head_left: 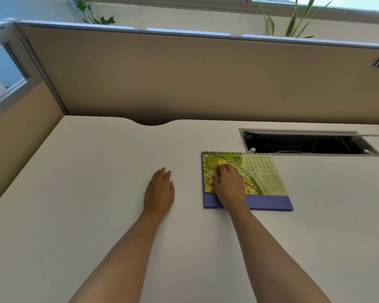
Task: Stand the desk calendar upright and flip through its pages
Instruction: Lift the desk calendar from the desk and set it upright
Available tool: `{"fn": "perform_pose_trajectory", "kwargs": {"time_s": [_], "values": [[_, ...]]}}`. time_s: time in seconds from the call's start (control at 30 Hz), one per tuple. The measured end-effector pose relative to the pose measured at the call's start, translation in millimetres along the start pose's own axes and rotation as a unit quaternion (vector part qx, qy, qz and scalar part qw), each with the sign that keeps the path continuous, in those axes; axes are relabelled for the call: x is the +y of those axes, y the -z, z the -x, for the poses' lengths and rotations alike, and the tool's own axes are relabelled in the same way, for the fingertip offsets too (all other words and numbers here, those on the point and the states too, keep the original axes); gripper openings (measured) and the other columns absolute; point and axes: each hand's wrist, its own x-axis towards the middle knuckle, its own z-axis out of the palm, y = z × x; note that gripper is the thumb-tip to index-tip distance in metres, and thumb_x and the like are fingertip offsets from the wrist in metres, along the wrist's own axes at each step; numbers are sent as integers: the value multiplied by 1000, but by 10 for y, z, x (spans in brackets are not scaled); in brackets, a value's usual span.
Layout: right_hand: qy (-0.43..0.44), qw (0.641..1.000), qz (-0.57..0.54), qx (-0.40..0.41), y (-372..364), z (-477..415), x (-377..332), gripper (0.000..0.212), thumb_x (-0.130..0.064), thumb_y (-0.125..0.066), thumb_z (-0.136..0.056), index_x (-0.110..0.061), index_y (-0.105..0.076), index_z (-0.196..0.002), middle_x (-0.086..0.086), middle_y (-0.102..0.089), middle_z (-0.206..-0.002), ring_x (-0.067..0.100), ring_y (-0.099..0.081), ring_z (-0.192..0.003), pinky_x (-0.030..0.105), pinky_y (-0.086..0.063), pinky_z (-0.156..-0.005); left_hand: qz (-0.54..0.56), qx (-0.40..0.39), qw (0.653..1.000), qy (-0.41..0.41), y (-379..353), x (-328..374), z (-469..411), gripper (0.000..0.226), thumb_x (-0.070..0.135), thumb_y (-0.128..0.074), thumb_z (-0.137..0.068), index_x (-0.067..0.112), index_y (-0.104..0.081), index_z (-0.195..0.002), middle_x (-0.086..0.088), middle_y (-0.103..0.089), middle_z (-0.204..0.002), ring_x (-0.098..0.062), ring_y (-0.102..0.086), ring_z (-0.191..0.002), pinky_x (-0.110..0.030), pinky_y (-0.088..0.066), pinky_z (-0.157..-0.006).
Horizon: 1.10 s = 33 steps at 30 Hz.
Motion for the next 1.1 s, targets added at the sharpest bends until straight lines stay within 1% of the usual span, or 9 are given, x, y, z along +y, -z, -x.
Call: {"fn": "perform_pose_trajectory", "kwargs": {"time_s": [0.17,0.37,0.7,0.83,0.9,0.93,1.0,1.07,1.1], "values": [[-129,991,-21,32,197,-150,310,42,-31,-51,-93,-4,-52,-125,15,-52,-131,32,-47,-118,41,-40,-92,67,-40,997,-11,-30,329,-149,39,13,-36,-97,7,-43,-136,-9,-38,-149,-20,-31,-139,-31,-29,-110],[-312,949,-44,16,412,-253,846,76,-46,-57,-87,1,-31,-142,22,-34,-146,37,-31,-134,46,-28,-107,157,-86,984,-1,-111,723,-283,38,16,-37,-98,5,-45,-134,-13,-46,-142,-25,-38,-133,-31,-31,-107],[-319,941,-105,35,432,-285,998,58,-37,-60,-88,4,-47,-127,24,-46,-132,38,-40,-124,46,-38,-97,242,-100,961,85,-139,1020,-406,42,12,-40,-96,5,-43,-137,-20,-53,-136,-35,-51,-123,-43,-42,-104],[-330,926,-169,71,472,-312,1047,56,-28,-65,-85,1,-48,-130,24,-47,-132,38,-38,-126,44,-37,-99,289,-91,943,137,-92,1057,-449,38,11,-43,-94,7,-51,-131,-15,-54,-136,-32,-52,-122,-35,-43,-101],[-343,912,-209,85,505,-346,1071,52,-27,-66,-85,-2,-51,-128,22,-52,-131,39,-41,-125,43,-38,-98,319,-87,929,166,-122,1056,-484,25,9,-44,-92,15,-67,-100,-7,-66,-106,-28,-58,-100,-31,-44,-84],[-352,904,-228,85,519,-364,1084,50,-28,-66,-85,-3,-53,-126,21,-54,-130,39,-43,-124,42,-39,-97,331,-76,923,180,-141,1058,-499,29,6,-44,-91,25,-59,-74,2,-59,-81,-21,-53,-79,-29,-41,-69],[-370,893,-247,72,534,-385,1117,50,-32,-65,-85,-5,-53,-125,20,-56,-129,38,-45,-124,40,-38,-98,356,-59,906,223,-140,1057,-501,42,3,-45,-89,29,-35,-57,9,-35,-64,-7,-32,-58,-23,-22,-53],[-382,889,-246,45,552,-375,1173,51,-36,-64,-86,-6,-54,-125,19,-57,-128,38,-48,-122,39,-37,-99,384,-60,886,252,-158,1043,-490,30,1,-46,-88,21,-56,-67,6,-48,-73,-9,-39,-63,-25,-30,-57],[-385,887,-254,32,550,-365,1197,50,-37,-63,-86,-7,-56,-125,18,-60,-126,37,-51,-120,40,-39,-99,406,-61,876,254,-163,1030,-481,23,1,-48,-87,13,-68,-87,1,-58,-86,-14,-48,-73,-26,-38,-66]]}}
